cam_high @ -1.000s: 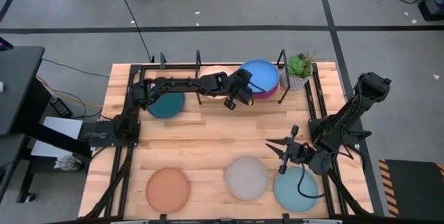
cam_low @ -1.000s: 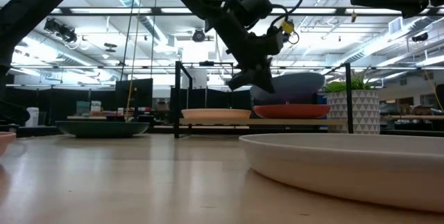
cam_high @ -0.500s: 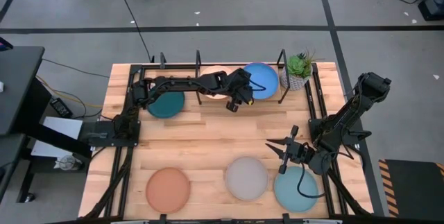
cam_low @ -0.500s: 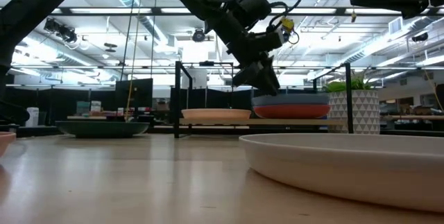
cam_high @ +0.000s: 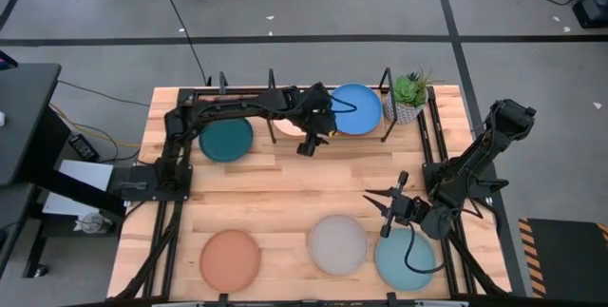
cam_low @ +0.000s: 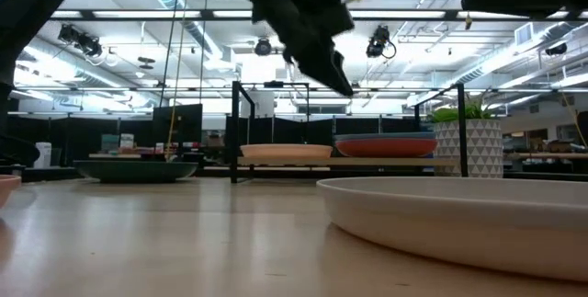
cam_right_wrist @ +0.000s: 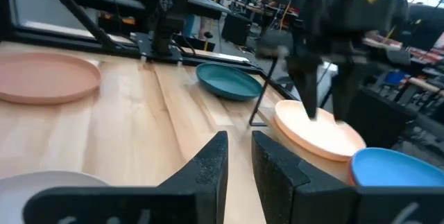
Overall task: Place and stack plates onto a shelf
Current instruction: Stack the gray plate on the white plate on the shelf
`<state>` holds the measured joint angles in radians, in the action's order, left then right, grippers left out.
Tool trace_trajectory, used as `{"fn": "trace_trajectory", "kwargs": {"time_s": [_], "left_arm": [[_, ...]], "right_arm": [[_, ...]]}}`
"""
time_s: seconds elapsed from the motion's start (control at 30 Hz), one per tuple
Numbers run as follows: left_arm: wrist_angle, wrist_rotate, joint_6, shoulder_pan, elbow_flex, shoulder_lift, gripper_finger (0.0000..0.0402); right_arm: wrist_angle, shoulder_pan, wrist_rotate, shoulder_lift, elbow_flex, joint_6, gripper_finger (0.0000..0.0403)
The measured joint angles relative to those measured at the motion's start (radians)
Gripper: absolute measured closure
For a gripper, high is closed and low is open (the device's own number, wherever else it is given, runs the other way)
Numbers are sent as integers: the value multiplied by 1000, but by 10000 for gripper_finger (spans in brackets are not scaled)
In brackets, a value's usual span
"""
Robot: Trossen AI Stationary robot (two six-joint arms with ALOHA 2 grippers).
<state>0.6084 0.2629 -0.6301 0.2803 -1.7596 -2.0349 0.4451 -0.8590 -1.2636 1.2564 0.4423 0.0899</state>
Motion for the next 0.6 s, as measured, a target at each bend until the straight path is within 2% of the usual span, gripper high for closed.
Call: {"fn": "trace_trajectory", "kwargs": {"time_s": [0.1,0.2,0.33,0.47,0.6], "left_arm": [[37,-31,33,-56,0,59,247],[68,-109,81,-144,-1,101,255],[119,-296,153,-276,-1,118,259],[290,-468,266,-384,0,119,260],[437,-499,460,-471,0,119,260]], "right_arm": [[-13,24,0,0,0,-24,331],[-57,58,27,0,0,-18,331],[-147,108,101,0,0,19,331],[-170,135,105,0,0,3,331],[-170,161,139,0,0,-38,331]]}}
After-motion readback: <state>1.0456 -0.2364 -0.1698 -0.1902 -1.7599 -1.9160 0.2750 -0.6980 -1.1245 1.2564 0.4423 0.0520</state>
